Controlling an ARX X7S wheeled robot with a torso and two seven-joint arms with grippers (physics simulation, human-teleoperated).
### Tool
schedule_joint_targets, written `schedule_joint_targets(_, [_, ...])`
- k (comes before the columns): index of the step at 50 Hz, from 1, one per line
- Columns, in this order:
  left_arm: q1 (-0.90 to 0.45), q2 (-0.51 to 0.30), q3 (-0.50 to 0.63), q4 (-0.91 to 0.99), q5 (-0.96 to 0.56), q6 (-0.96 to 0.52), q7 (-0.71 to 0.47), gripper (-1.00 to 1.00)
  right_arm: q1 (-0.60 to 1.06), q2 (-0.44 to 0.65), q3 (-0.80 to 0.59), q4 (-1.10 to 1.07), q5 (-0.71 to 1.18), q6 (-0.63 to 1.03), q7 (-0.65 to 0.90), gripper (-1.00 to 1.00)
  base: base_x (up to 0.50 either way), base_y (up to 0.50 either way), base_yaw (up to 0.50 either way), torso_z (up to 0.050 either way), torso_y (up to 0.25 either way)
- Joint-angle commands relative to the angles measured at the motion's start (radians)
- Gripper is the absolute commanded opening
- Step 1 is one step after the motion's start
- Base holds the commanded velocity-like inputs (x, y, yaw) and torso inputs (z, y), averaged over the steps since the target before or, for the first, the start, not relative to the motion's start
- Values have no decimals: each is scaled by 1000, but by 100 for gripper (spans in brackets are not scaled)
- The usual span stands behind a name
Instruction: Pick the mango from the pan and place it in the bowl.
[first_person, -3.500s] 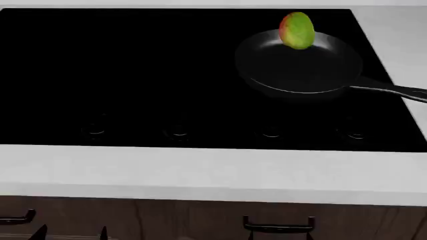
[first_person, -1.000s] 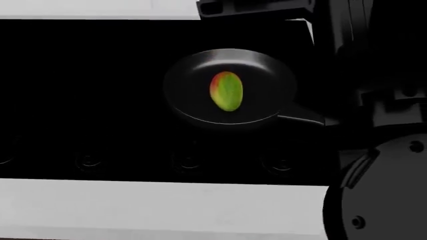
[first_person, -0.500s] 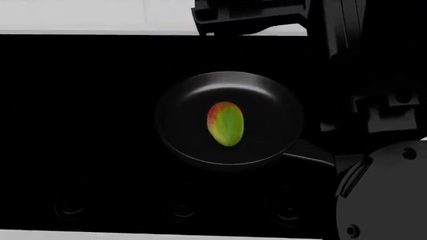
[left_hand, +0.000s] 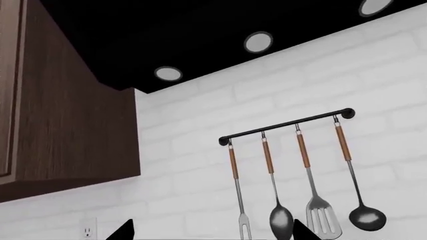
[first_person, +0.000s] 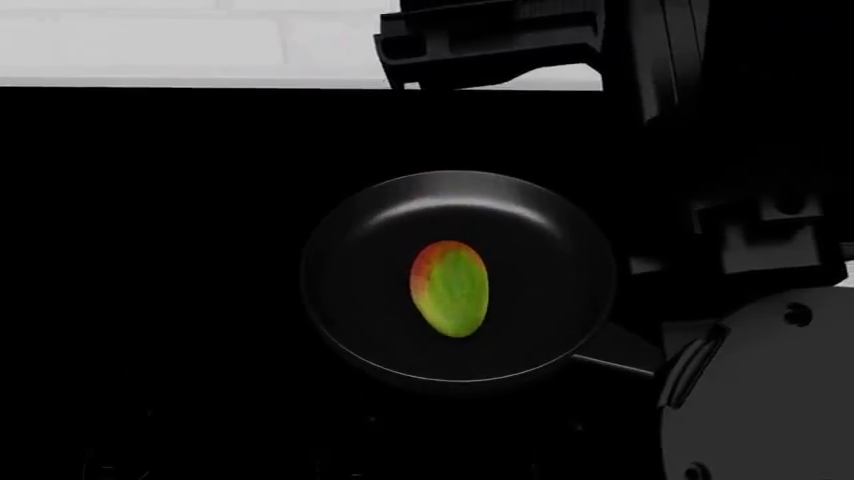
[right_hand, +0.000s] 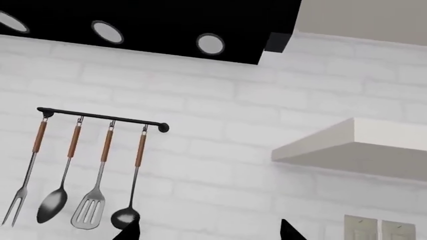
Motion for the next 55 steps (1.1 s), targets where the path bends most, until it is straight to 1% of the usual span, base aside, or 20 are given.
schedule_joint_targets(1, [4, 21, -40, -1, -8, 9, -2, 100, 44, -37, 43, 65, 143, 79, 79, 100, 0, 0, 0, 0, 0])
schedule_joint_targets(7, [25, 30, -65, -1, -57, 34, -39, 100, 65, -54, 45, 188, 272, 140, 199, 100, 0, 0, 0, 0, 0])
schedule_joint_targets(10, [32, 30, -76, -1, -72, 39, -49, 100, 79, -55, 25, 236, 284, 158, 212, 100, 0, 0, 0, 0, 0])
schedule_joint_targets(11, [32, 29, -76, 1, -71, 37, -49, 100, 85, -60, 23, 274, 319, 167, 233, 100, 0, 0, 0, 0, 0])
schedule_joint_targets(15, [35, 26, -83, 3, -79, 39, -54, 100, 103, -72, 5, 380, 355, 178, 264, 100, 0, 0, 0, 0, 0])
schedule_joint_targets(16, [38, 26, -88, 2, -85, 42, -59, 100, 114, -71, -14, 401, 330, 181, 238, 100, 0, 0, 0, 0, 0])
schedule_joint_targets(18, [49, 28, -100, 3, -103, 52, -72, 100, 133, -85, -32, 484, 351, 193, 240, 100, 0, 0, 0, 0, 0])
schedule_joint_targets(22, [52, 26, -109, 3, -112, 53, -78, 100, 158, -101, -67, 577, 355, 202, 208, 100, 0, 0, 0, 0, 0])
schedule_joint_targets(31, [75, 31, -140, 1, -160, 77, -114, 100, 177, -143, -102, 750, 359, 180, 153, 100, 0, 0, 0, 0, 0])
schedule_joint_targets(42, [88, 36, -154, -10, -199, 96, -148, 100, 168, -169, -174, 853, 269, 127, 33, 100, 0, 0, 0, 0, 0])
schedule_joint_targets(45, [95, 37, -158, -15, -212, 105, -161, 100, 160, -175, -173, 882, 278, 121, 23, 100, 0, 0, 0, 0, 0])
schedule_joint_targets(47, [56, 26, -139, -34, -191, 77, -143, 100, 153, -179, -173, 892, 284, 119, 20, 100, 0, 0, 0, 0, 0])
schedule_joint_targets(48, [87, 34, -149, -16, -205, 94, -158, 100, 149, -180, -178, 895, 282, 118, 16, 100, 0, 0, 0, 0, 0])
schedule_joint_targets(55, [101, 34, -157, -14, -224, 103, -174, 100, 132, -184, -206, 922, 260, 105, -6, 100, 0, 0, 0, 0, 0])
